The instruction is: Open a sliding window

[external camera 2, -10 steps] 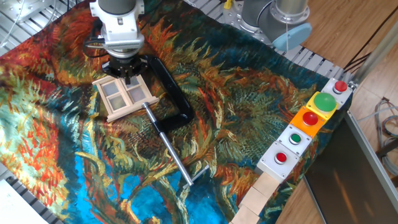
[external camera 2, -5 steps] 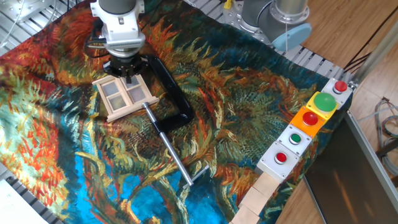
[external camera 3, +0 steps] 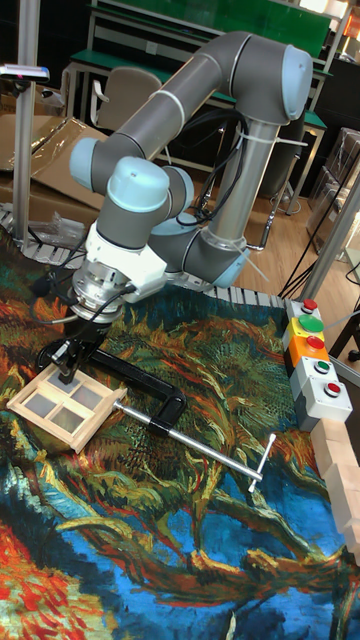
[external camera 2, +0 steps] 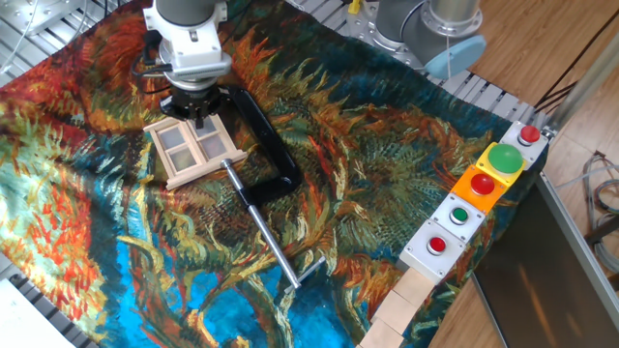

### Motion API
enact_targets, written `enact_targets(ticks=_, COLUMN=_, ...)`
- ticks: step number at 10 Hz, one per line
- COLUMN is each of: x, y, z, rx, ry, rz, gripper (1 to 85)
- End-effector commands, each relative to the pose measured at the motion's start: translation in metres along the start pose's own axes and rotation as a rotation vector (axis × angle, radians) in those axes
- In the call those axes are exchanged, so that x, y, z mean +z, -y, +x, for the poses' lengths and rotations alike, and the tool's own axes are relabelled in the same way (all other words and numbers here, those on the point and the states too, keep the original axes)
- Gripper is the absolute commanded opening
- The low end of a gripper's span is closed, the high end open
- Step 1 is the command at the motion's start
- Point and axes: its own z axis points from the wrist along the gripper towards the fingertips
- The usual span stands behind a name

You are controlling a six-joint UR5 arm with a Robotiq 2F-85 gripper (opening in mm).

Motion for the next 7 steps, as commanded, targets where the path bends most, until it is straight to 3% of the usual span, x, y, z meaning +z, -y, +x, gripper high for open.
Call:
enact_targets(ticks=1, x=-0.003, y=0.005, z=0.016, rx=-0.014, ry=-0.063, rz=0.017, gripper=3.0)
enact_targets(ticks=5, x=-0.003, y=0.005, z=0.016, rx=-0.005, ry=-0.061, rz=0.018, gripper=3.0)
enact_targets(ticks=7, x=-0.001, y=0.002, z=0.002, rx=0.0, ry=-0.038, rz=0.015, gripper=2.7)
